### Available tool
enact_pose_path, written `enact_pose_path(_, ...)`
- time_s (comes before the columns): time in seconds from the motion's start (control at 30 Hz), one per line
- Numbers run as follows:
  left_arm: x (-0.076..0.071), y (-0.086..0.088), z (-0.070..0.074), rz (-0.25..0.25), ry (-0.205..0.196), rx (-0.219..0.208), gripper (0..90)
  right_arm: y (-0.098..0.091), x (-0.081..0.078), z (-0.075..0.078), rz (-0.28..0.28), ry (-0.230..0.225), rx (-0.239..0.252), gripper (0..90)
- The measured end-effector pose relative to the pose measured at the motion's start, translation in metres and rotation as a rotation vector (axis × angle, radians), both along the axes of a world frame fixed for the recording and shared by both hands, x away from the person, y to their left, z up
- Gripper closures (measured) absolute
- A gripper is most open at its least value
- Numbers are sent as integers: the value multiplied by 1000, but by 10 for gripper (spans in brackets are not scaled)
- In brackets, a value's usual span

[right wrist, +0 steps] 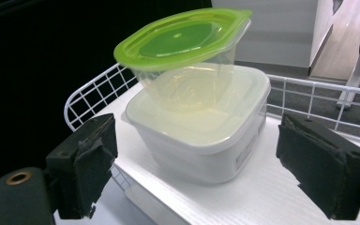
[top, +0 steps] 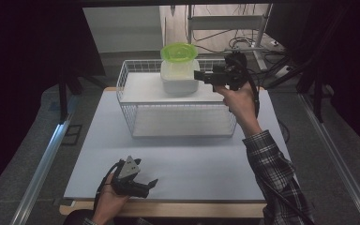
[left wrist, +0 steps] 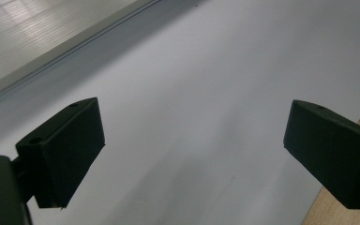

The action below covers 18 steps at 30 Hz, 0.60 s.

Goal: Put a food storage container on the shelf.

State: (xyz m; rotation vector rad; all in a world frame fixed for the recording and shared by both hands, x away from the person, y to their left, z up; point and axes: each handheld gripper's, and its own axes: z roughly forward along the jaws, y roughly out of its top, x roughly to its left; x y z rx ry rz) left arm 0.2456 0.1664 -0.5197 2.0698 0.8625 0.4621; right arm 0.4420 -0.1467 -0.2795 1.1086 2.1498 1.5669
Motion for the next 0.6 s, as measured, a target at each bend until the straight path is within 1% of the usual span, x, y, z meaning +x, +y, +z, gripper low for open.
enact_pose_path(0.23,0,-1,0,-2,0,3,51,2,-14,-9,15,-31,-40,91)
enact_pose_path(0.3,0,-1,0,-1,0,4,51,2,-18,-12,23,-35,-46,86)
enact_pose_path(0.5,0,-1,0,-1,2,-1,50,2,-29,-24,32,-52,-83,73)
enact_pose_path(0.6,0,-1,0,-1,2,-2,50,2,-34,-30,43,-51,-92,68)
